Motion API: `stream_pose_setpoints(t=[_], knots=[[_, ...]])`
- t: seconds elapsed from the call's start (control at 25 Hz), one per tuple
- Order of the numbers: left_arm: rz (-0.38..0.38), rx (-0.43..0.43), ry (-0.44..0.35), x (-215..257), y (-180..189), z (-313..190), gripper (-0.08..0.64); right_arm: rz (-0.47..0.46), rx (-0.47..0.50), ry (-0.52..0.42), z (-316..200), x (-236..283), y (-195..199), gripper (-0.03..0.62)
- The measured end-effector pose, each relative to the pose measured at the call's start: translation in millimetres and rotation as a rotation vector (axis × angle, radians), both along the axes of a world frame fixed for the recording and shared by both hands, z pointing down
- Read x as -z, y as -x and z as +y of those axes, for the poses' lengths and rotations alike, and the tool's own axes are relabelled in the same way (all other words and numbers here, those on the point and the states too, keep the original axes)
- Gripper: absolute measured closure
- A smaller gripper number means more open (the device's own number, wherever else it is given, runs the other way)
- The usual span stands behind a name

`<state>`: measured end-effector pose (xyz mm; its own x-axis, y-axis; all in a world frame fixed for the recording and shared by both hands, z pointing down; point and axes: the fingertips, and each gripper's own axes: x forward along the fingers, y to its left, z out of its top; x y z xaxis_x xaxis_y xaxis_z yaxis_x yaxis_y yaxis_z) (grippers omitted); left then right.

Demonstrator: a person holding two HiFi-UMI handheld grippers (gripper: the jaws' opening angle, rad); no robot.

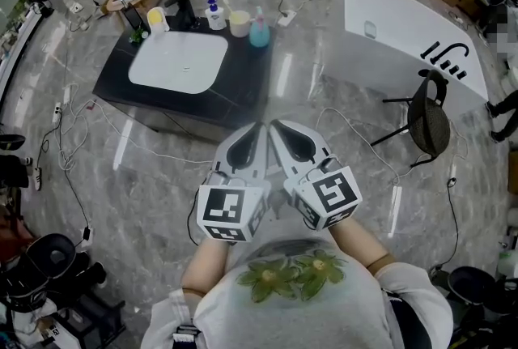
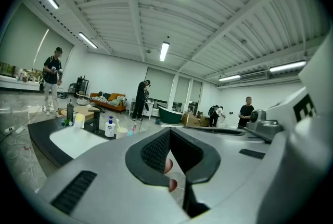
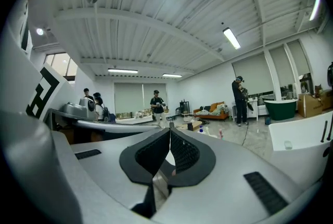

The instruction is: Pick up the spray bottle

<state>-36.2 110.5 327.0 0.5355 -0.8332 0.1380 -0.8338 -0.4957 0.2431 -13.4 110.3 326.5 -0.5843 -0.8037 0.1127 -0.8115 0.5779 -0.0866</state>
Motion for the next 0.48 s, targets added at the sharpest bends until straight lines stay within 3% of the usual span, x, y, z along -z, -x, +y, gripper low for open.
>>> stream_pose_setpoints(t=[0.48], knots=[[0.03, -0.002, 0.016, -4, 13, -9, 0.551, 0.006, 0.021, 0.024, -9, -3, 13, 0.568]])
